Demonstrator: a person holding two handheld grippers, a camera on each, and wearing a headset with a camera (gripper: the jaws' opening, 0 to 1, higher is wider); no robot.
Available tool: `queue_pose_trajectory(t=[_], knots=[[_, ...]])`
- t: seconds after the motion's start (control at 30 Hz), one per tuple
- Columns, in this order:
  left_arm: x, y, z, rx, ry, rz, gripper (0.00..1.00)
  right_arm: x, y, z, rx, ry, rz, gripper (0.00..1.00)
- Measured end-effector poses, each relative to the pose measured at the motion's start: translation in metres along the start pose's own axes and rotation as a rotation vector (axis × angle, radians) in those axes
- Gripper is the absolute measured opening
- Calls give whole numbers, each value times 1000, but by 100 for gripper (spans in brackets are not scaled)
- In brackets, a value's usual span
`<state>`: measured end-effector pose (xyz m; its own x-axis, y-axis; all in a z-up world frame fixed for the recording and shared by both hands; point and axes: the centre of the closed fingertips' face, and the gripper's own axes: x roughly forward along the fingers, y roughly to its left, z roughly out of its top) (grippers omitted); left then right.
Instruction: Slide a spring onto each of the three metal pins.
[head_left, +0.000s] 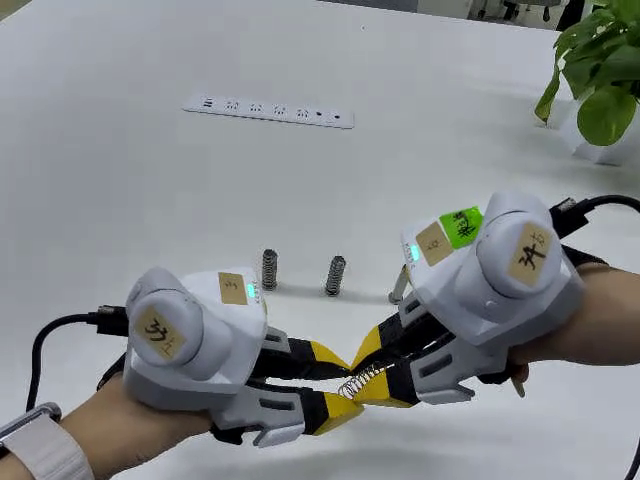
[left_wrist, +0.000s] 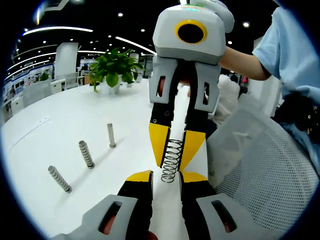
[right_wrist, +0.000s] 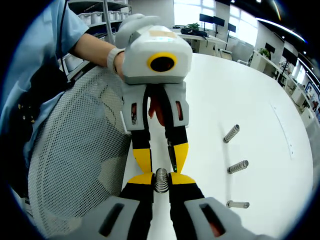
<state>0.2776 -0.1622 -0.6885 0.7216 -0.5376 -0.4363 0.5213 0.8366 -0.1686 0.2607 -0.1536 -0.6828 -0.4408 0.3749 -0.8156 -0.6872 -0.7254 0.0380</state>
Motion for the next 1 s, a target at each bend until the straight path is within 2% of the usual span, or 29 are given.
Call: queue_pose_trajectory(t=[0.23, 0.3, 0.5, 0.6, 0.67, 0.83, 0.9, 1.0], knots=[[-9, 8, 4, -33, -25, 54, 39, -7, -8, 0, -2, 5, -18, 12], [-13, 10, 7, -59, -39, 64, 44, -9, -10, -1, -2, 6, -22, 12], [-25, 20, 9, -98, -64, 131, 62, -12, -15, -6, 4, 19, -35, 12], [-32, 26, 7, -118, -70, 158, 71, -13, -17, -8, 6, 24, -38, 12], [-37, 32, 7, -133, -73, 196, 78, -14, -19, -9, 6, 28, -42, 12], [-48, 40, 4, -154, -71, 236, 91, -19, -27, -14, 6, 44, -57, 12], [-53, 47, 2, -168, -72, 283, 98, -21, -30, -17, 0, 57, -63, 12], [-61, 50, 0, -183, -86, 303, 100, -25, -36, -21, -11, 78, -71, 12]])
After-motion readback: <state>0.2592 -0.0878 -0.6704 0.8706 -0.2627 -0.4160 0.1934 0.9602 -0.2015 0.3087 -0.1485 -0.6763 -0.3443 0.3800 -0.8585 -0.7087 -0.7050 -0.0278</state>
